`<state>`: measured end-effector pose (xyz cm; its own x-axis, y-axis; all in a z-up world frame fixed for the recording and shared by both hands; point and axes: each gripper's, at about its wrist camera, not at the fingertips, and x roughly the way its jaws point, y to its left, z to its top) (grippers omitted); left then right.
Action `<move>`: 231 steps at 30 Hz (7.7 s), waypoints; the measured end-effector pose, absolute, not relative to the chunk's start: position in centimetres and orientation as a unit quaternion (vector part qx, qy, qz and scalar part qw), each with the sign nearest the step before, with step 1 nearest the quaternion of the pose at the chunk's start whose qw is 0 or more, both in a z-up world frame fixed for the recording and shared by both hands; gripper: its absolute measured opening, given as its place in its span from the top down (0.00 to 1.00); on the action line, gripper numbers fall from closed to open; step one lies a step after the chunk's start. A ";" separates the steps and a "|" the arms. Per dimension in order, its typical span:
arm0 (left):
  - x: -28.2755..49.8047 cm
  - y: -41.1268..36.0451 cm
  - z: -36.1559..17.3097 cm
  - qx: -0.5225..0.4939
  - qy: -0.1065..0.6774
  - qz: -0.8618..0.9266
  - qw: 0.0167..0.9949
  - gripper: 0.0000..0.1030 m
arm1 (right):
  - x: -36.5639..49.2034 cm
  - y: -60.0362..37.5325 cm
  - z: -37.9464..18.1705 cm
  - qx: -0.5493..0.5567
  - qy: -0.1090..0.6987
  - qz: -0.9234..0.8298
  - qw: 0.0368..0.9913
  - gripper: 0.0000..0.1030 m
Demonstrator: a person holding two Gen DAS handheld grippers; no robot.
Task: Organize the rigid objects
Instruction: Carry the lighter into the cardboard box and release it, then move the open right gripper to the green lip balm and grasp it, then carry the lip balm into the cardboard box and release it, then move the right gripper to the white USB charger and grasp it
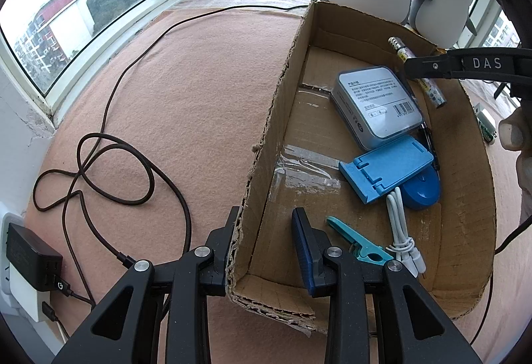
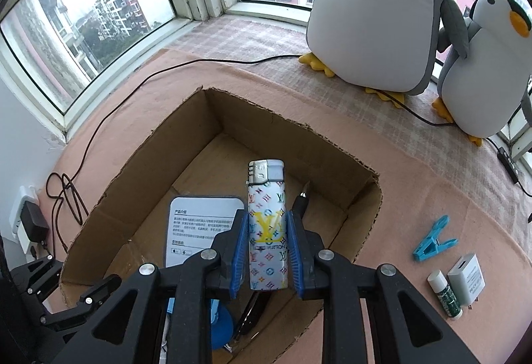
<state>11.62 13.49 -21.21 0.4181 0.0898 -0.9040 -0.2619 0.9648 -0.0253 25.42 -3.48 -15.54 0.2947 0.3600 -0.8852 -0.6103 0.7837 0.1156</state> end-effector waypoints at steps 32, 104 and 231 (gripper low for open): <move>11.6 13.5 -21.2 -0.081 0.529 0.105 0.838 0.68 | 24.4 -21.3 -14.1 -0.068 0.504 0.247 0.825 0.60; 11.5 13.4 -21.3 -0.084 0.528 0.104 0.839 0.68 | 25.3 -17.2 -19.7 -0.101 0.566 0.254 0.777 0.87; 11.1 13.2 -21.1 -0.086 0.526 0.107 0.839 0.67 | 29.4 -22.0 -20.2 -0.140 0.566 0.240 0.776 0.66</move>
